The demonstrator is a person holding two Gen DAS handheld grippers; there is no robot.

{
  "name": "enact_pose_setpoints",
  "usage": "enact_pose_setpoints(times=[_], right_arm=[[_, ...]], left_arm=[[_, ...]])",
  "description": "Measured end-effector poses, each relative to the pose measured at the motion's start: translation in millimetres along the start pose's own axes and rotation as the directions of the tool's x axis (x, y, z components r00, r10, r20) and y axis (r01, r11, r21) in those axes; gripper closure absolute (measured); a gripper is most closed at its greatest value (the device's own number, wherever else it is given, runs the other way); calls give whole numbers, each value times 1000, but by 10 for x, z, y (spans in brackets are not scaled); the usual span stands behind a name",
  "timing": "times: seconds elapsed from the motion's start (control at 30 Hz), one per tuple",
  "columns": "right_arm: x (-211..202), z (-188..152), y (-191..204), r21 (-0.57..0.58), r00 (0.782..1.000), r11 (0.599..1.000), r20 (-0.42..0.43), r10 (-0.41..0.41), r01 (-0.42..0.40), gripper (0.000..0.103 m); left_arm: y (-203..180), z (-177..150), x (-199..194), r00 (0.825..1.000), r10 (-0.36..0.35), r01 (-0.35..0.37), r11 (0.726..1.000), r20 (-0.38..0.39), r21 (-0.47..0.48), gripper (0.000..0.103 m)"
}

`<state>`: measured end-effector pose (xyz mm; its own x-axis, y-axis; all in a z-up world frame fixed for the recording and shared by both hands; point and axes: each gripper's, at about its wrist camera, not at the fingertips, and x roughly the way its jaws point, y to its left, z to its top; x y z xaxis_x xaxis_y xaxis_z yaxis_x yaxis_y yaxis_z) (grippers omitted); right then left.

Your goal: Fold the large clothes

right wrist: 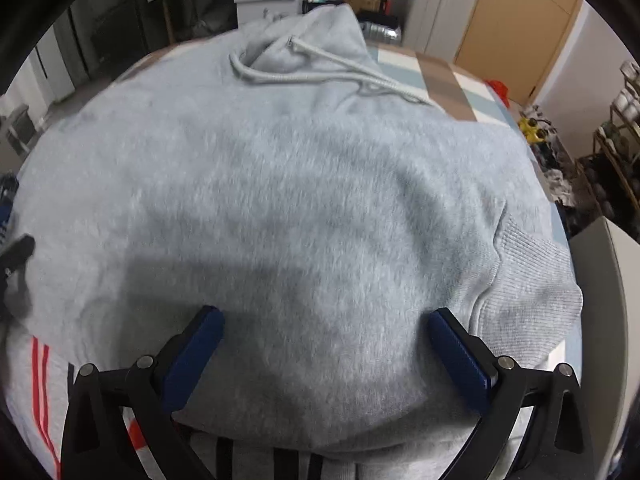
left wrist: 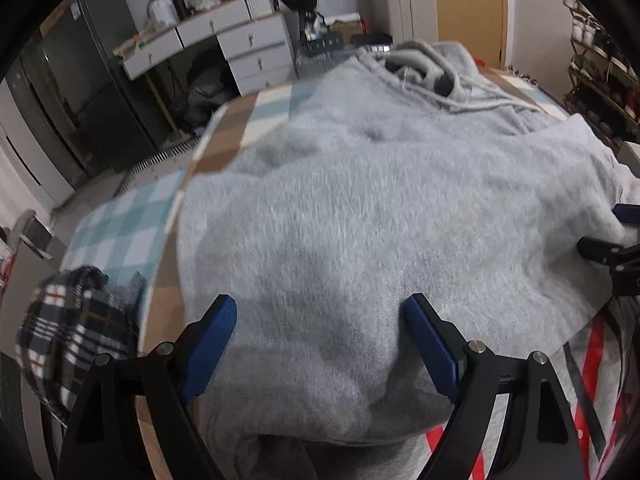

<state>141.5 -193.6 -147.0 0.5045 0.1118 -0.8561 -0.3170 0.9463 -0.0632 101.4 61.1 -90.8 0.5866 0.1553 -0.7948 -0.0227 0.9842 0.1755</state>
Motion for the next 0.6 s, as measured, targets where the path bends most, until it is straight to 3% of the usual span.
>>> enact_pose_setpoints(times=[0.1,0.2,0.3,0.4,0.47,0.6], right_arm=[[-44,18,-27,5,1000,1000,-2,2,-2,0],[-223,27,-126,46,998,999,56,20,-22,0],[-258,49,-257,89,998,996,65,3,-9,0],[-110,52,-373,113,1000,993,-7,-25,26,0],[-23,35,-362,86,998,995,-46,-39,43,0],[-20,15,-252,17,996,996,-30,-88,88,0]], left_arm=[[127,7,27,998,-58,55,995,-34,-81,15],[224,22,-76,994,-103,98,983,-27,-155,15],[224,18,-179,997,-66,69,988,29,-141,15],[183,-6,6,998,-45,41,994,-41,-104,15],[245,-27,85,995,-77,69,988,-56,-140,13],[308,-47,130,992,-102,88,980,-71,-179,7]])
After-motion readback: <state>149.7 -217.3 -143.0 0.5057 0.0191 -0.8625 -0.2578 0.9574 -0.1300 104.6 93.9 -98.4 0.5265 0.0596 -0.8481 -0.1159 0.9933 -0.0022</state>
